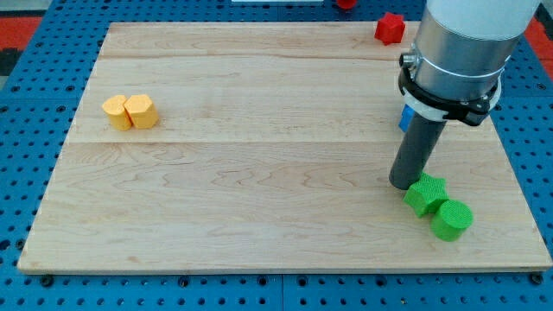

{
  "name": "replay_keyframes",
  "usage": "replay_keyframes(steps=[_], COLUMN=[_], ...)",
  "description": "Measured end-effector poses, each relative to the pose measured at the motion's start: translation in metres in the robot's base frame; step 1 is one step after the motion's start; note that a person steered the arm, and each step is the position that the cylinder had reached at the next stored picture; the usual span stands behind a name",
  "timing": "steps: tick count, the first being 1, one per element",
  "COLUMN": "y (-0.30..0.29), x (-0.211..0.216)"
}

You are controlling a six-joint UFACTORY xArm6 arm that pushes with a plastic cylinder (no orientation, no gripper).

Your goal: Slide the arm to the top of the green star

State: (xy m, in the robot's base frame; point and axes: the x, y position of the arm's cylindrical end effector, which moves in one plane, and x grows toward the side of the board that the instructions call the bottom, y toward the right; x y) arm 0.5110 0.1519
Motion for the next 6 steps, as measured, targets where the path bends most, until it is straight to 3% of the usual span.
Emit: replay_keyframes(steps=[6], y=[0.015], x=[-0.023])
